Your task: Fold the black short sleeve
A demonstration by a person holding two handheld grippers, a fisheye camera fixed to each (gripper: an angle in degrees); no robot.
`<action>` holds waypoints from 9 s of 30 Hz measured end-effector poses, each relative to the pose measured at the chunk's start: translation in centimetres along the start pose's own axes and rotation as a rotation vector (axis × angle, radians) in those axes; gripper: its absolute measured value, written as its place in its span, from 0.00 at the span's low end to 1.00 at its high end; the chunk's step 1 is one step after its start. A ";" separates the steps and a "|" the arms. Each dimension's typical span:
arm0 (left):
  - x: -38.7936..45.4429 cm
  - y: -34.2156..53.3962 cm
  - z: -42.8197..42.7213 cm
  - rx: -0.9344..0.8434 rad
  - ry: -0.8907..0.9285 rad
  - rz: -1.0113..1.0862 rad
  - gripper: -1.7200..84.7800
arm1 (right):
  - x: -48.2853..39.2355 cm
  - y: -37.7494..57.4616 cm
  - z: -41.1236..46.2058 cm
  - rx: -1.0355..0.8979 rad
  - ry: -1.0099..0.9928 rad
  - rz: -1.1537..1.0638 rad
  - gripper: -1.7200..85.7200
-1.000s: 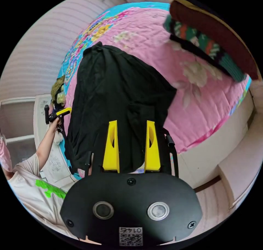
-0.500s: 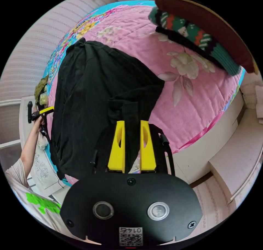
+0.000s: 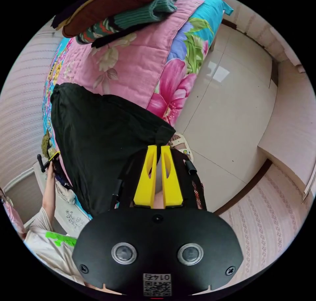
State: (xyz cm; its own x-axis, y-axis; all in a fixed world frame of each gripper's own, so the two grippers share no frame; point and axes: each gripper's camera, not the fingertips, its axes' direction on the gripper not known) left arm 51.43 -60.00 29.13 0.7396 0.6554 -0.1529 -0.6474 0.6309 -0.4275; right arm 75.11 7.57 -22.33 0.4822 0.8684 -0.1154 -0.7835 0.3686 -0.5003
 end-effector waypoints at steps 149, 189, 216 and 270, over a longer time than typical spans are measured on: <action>26.5 45.0 -16.9 0.061 0.129 0.237 0.07 | -43.4 25.2 26.6 -0.053 0.494 -1.173 0.18; -10.7 123.8 -13.0 0.087 0.137 -1.089 0.10 | -89.6 83.4 59.3 -0.423 0.143 -1.927 0.16; -21.0 141.2 -9.0 0.174 0.221 -1.078 0.10 | -102.0 108.3 77.1 -0.719 0.187 -2.133 0.09; -35.4 133.0 -2.6 0.320 0.424 -1.277 0.01 | -117.2 105.9 72.0 0.474 0.547 -2.575 0.05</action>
State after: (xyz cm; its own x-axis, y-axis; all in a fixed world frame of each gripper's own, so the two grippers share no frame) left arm -60.43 -0.40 -24.65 0.8075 -0.5821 -0.0953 0.5438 0.7972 -0.2623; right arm -92.59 -31.33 0.03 0.0469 -0.9959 -0.0774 0.9944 0.0392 0.0981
